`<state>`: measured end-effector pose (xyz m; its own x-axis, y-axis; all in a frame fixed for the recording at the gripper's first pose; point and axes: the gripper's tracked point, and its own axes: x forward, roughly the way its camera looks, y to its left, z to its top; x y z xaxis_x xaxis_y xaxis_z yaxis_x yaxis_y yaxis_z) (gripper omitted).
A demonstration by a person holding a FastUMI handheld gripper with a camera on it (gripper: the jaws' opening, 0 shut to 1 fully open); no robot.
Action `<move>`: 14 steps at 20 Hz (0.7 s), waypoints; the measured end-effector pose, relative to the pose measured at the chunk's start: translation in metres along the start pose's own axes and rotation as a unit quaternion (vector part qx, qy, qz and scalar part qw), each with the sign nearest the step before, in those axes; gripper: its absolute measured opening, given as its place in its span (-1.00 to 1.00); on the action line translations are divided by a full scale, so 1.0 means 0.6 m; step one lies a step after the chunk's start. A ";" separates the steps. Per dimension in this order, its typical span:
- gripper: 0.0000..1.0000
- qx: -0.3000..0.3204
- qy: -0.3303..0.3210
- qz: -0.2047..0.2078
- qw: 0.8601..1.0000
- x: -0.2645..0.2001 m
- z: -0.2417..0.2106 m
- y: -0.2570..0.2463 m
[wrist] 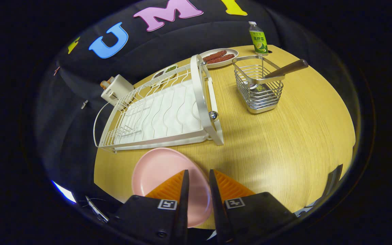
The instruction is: Take the plate from the dish rack, then take the spoon from the basket and place it into the plate.
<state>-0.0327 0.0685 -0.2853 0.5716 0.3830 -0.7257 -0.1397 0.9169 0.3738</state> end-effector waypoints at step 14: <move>0.97 -0.198 -0.218 -0.058 0.954 -0.145 0.187 -0.179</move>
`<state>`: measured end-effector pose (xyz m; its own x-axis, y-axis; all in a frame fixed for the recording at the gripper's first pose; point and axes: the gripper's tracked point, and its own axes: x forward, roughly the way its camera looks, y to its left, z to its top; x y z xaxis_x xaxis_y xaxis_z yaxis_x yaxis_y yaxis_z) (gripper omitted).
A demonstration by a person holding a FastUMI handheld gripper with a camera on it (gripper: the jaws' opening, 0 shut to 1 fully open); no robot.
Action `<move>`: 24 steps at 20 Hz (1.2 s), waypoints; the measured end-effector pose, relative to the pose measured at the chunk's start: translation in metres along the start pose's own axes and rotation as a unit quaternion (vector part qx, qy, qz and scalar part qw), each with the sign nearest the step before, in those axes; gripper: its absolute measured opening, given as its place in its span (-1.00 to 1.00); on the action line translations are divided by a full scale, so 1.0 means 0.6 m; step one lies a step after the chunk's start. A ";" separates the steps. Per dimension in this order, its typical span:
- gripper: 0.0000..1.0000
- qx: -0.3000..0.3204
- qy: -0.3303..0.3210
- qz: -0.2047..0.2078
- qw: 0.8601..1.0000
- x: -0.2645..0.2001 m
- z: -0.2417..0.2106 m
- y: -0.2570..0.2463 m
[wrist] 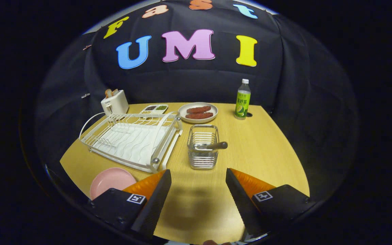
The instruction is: Take the plate from the dish rack, then take the spoon from the basket and place it into the plate.
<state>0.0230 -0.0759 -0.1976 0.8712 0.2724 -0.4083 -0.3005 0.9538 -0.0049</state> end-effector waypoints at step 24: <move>0.49 -0.026 -0.141 0.073 0.987 0.180 0.051 -0.021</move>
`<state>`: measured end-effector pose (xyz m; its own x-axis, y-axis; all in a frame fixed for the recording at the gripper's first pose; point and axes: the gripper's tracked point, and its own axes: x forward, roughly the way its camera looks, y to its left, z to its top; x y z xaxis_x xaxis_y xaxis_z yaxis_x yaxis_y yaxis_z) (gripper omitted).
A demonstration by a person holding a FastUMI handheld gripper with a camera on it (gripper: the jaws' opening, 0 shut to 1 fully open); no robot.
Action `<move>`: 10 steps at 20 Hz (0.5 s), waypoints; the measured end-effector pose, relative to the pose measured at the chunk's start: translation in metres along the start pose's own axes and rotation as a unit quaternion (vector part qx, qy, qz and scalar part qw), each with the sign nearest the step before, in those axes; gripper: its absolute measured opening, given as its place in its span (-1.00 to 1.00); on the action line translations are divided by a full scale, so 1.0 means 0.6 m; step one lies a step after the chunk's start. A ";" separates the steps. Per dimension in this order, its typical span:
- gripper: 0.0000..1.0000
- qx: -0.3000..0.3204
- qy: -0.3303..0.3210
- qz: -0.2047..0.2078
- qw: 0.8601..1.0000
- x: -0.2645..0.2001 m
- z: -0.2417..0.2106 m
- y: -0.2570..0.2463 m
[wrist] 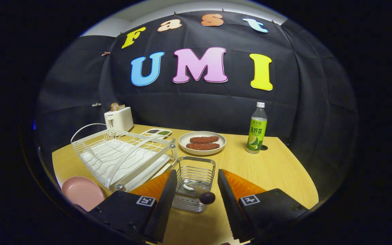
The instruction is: Take the plate from the dish rack, then take the spoon from the basket and place it into the plate.
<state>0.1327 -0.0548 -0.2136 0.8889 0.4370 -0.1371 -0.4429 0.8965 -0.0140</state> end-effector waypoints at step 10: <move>0.07 -0.049 -0.019 -0.014 0.999 -0.001 0.005 0.004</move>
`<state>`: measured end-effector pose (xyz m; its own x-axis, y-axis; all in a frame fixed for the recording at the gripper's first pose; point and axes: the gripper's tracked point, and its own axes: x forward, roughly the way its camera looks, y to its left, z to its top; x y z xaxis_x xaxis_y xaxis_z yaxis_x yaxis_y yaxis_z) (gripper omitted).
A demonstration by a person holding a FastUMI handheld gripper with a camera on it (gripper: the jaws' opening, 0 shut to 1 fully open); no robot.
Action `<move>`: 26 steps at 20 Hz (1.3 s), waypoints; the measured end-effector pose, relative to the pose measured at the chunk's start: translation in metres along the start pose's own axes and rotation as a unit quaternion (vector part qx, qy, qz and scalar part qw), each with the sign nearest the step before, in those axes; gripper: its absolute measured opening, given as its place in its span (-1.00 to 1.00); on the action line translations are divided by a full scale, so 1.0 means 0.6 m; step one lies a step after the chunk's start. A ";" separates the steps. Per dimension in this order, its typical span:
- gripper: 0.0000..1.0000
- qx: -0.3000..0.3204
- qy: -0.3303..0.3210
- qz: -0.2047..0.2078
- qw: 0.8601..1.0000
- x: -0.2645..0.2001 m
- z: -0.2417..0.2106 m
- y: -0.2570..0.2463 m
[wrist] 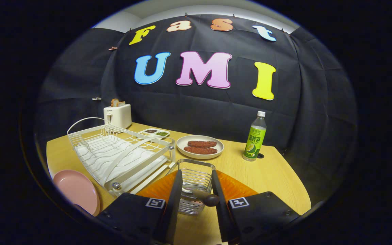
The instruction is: Take the plate from the dish rack, then take the spoon from the basket and place it into the plate.
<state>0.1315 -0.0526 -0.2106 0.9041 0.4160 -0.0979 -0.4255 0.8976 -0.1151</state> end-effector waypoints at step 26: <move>-0.71 -0.002 0.015 0.001 1.000 -0.010 0.161 0.000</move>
<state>0.1302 -0.0408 -0.1143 0.9017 0.4133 -0.1272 -0.4275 0.8962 -0.1187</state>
